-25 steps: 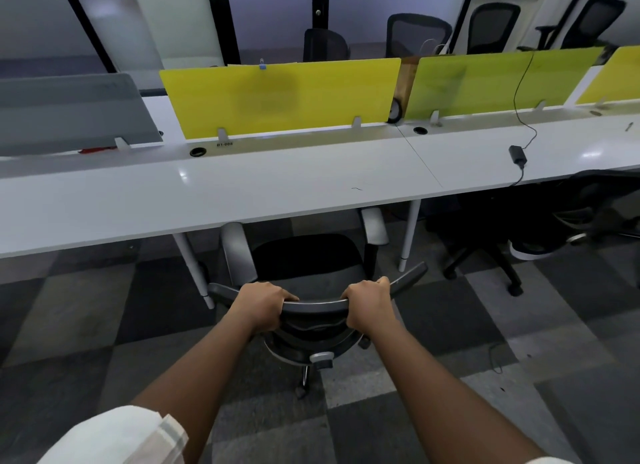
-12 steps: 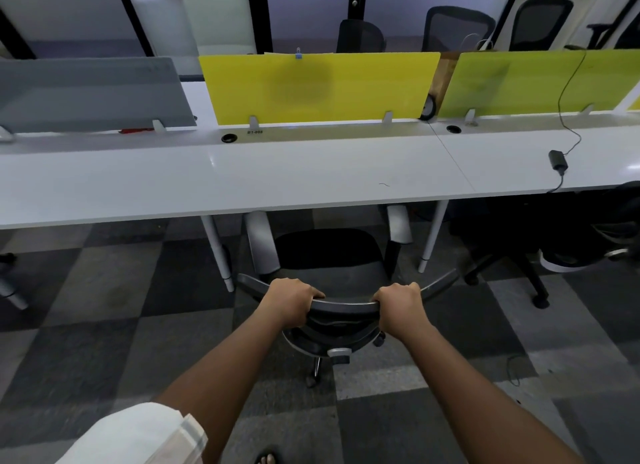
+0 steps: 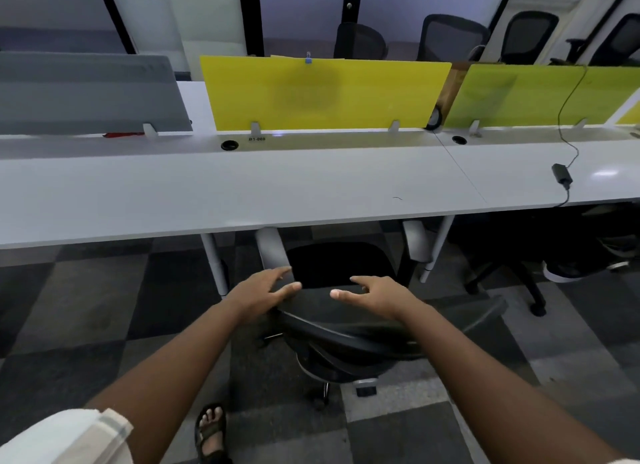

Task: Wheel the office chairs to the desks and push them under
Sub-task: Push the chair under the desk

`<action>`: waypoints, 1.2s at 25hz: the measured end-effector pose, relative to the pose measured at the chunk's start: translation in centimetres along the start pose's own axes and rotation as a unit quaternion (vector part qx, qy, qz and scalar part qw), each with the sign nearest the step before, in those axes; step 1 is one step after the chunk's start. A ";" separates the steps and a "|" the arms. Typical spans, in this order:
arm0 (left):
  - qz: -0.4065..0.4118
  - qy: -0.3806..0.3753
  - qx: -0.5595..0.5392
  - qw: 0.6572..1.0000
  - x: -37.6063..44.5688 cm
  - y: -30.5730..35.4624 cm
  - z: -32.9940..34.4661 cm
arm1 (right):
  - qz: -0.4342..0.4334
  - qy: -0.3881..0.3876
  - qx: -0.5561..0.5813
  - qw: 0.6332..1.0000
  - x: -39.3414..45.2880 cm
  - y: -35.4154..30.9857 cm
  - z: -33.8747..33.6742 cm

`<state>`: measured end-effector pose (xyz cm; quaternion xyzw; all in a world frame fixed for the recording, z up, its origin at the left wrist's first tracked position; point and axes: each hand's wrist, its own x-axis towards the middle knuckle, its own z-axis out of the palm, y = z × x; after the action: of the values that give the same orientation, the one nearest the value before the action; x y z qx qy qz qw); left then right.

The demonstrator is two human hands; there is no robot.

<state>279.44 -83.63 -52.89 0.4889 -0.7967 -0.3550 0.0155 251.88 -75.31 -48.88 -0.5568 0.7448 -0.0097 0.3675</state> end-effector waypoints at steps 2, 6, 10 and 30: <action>-0.024 0.002 0.085 0.996 1.3 -5.5 -2.1 | 0.007 0.047 -0.028 0.998 3.4 -4.5 1.6; 0.005 -0.024 0.204 0.979 5.7 -13.4 -5.5 | 0.044 0.085 -0.057 0.994 10.8 -13.5 4.9; 0.049 -0.059 0.234 0.969 10.3 -18.0 -8.3 | 0.101 0.103 -0.040 0.989 16.5 -19.1 7.5; 0.087 -0.125 -0.065 0.986 25.6 -31.7 3.1 | 0.141 0.247 -0.015 0.959 29.2 -16.8 20.2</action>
<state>289.26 -110.73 -81.89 0.3677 -0.8072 -0.4613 -0.0215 273.82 -98.10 -72.17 -0.4320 0.8833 -0.0838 0.1613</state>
